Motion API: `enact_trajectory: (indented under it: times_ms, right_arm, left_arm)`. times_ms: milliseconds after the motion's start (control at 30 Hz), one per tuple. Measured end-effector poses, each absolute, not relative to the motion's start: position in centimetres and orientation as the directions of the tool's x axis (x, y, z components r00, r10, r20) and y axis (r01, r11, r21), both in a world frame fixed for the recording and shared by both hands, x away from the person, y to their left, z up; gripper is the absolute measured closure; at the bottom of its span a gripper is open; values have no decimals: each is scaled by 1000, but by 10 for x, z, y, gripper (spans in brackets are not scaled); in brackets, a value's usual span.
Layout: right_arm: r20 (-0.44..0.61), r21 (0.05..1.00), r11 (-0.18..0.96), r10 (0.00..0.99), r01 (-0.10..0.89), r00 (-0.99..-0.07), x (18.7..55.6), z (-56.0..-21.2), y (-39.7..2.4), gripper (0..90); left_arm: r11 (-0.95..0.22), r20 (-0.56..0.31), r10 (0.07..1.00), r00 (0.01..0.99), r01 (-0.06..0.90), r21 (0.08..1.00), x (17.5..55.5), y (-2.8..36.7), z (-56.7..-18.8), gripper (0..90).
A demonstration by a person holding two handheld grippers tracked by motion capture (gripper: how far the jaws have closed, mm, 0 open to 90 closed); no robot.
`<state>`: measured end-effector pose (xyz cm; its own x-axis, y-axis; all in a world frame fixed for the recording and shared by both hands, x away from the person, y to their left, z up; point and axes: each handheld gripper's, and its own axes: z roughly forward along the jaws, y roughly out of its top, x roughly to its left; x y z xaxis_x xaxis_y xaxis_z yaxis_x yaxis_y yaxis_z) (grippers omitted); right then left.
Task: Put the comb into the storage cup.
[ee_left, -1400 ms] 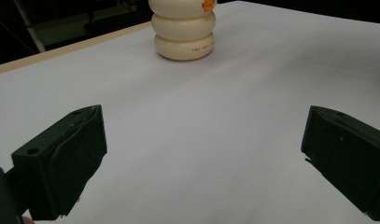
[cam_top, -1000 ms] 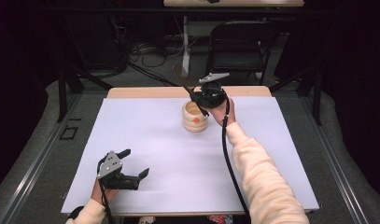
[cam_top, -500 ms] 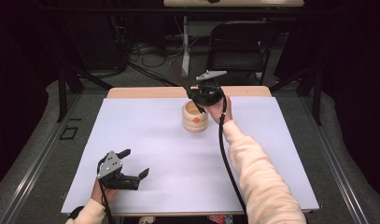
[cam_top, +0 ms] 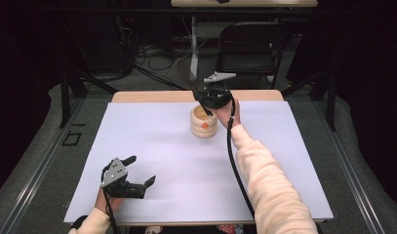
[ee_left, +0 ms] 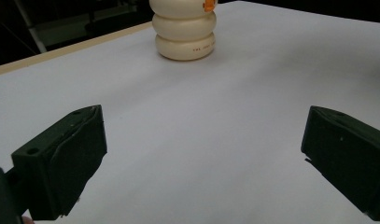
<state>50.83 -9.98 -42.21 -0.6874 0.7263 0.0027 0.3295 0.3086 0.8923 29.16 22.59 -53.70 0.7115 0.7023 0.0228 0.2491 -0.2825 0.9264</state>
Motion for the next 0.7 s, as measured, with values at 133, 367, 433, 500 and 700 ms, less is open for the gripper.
enact_trajectory:
  times_ms: [133, 367, 433, 500, 700]
  right_arm:
    - [-4, 900, 304, 721, 311, -693, 509, -424, -98, 721]
    - [-13, 909, 297, 721, 292, -693, 511, -428, -95, 721]
    - [-12, 913, 289, 724, 288, -690, 512, -430, -95, 721]
    - [-15, 915, 289, 721, 281, -693, 512, -431, -95, 721]
    - [-23, 920, 288, 716, 266, -698, 514, -439, -94, 721]
  left_arm:
    - [-283, 23, 702, 712, 249, 926, 292, 226, -537, 3]
    - [-284, 25, 702, 712, 248, 926, 292, 226, -537, 3]
    - [-284, 26, 702, 712, 247, 926, 292, 226, -537, 3]
    - [-283, 25, 702, 711, 247, 927, 291, 226, -537, 3]
    - [-284, 25, 702, 711, 247, 926, 291, 226, -537, 3]
